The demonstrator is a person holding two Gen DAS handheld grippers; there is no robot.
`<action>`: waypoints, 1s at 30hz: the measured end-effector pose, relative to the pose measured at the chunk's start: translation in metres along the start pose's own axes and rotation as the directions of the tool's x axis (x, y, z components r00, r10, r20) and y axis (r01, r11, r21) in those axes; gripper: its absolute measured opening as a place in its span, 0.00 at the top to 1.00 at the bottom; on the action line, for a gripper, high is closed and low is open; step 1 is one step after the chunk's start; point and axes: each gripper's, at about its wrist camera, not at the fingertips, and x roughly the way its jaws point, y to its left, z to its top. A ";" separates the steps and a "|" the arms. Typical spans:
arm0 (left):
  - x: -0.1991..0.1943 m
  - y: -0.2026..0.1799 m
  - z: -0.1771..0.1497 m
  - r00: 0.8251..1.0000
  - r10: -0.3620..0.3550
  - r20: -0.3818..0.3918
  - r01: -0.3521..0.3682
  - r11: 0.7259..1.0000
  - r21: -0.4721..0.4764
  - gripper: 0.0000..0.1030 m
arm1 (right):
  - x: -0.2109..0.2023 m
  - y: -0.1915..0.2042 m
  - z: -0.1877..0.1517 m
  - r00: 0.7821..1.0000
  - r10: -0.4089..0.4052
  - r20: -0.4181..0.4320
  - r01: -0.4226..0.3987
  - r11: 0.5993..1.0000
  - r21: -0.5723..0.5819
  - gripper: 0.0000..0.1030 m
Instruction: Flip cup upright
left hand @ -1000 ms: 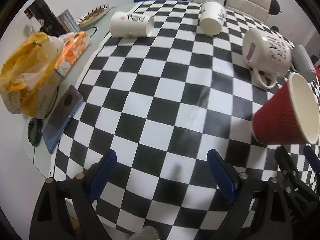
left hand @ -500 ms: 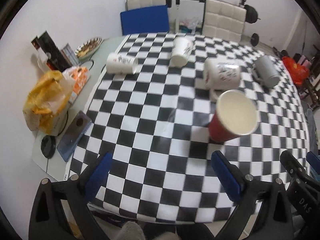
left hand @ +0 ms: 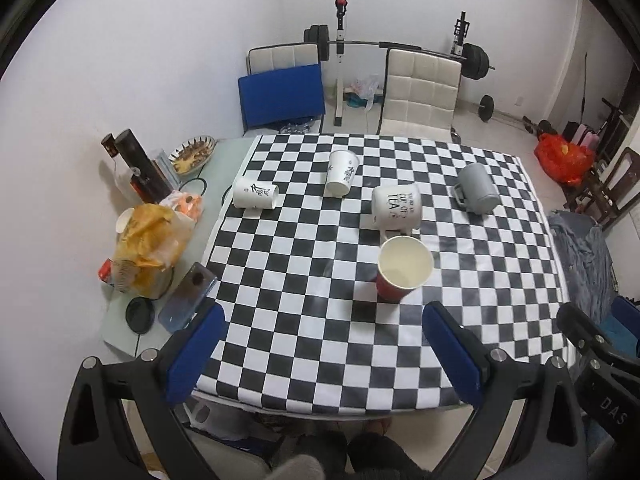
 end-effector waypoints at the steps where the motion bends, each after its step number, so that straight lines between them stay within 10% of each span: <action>1: -0.007 0.000 0.000 1.000 -0.009 0.000 0.009 1.000 -0.001 0.02 | -0.008 0.000 0.001 1.000 0.001 0.001 -0.001 1.000 -0.003 0.11; 30: -0.089 0.010 0.005 0.998 0.003 0.063 -0.001 0.999 -0.036 0.02 | -0.115 0.000 0.010 0.998 0.030 0.062 -0.029 0.999 -0.014 0.11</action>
